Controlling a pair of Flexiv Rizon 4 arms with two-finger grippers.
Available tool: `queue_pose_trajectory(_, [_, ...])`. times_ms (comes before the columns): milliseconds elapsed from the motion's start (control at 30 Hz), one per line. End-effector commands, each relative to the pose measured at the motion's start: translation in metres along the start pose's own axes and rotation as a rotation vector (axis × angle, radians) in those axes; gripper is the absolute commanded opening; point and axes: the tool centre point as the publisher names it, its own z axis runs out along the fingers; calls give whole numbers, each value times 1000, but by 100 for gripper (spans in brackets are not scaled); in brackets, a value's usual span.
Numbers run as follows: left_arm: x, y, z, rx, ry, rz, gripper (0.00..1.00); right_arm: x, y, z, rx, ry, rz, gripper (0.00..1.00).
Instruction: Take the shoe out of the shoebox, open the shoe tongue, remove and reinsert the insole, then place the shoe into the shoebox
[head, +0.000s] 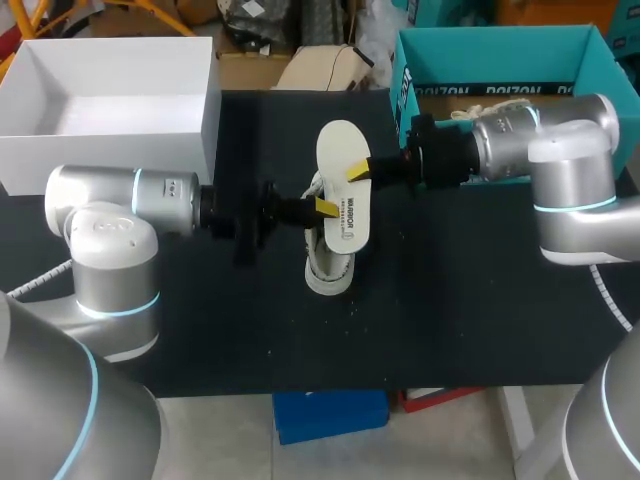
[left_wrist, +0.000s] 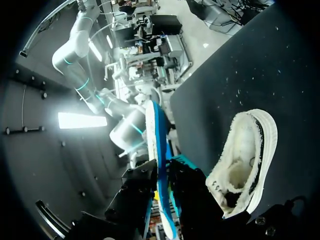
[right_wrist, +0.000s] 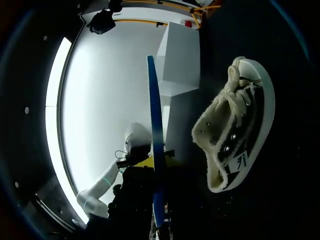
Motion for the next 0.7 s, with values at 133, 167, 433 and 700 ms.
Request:
queue_pose_trajectory(133, [-49,-8,-33,-101,360,-54,100,0,0,1,0,-3,1,0])
queue_pose_trajectory(167, [-55,-9,-36,-93,388,-49,100,0,0,1,0,-3,1,0])
queue_pose_trajectory(433, [-80,-16,-34,24,806,-111,100,0,0,1,0,-3,1,0])
queue_pose_trajectory(700, [-85,-17,-31,0,864,-96,100,0,0,1,0,-3,1,0])
